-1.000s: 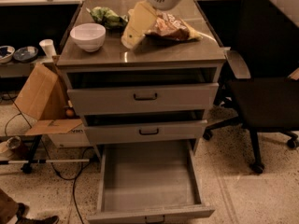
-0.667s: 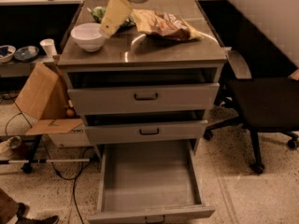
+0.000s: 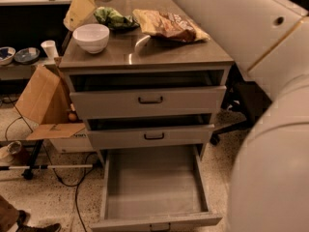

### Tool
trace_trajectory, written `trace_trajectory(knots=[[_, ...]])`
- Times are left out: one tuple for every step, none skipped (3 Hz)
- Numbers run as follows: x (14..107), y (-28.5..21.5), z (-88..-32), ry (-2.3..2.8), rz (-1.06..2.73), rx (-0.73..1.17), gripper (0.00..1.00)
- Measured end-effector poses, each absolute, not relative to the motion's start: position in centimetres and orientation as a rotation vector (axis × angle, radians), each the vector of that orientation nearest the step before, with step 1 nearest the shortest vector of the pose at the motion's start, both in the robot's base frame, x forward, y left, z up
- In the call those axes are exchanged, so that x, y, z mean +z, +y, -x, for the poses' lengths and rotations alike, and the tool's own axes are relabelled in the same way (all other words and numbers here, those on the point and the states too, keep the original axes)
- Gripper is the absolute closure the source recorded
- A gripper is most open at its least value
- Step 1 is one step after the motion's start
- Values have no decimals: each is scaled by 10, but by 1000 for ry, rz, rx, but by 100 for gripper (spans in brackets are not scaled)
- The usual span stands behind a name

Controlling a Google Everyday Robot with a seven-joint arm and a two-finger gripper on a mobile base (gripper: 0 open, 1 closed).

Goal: Place green jalapeno chip bag into bottom drawer

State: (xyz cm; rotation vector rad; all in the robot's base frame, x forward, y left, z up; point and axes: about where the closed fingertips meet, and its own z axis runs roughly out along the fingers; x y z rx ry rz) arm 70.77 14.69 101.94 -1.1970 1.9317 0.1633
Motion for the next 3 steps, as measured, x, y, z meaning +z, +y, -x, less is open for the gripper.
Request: trace_trajectory(knots=[[1011, 165, -726, 2005, 1061, 225, 0], [1011, 165, -726, 2005, 1061, 225, 0], [1010, 159, -725, 2027, 1010, 180, 0]])
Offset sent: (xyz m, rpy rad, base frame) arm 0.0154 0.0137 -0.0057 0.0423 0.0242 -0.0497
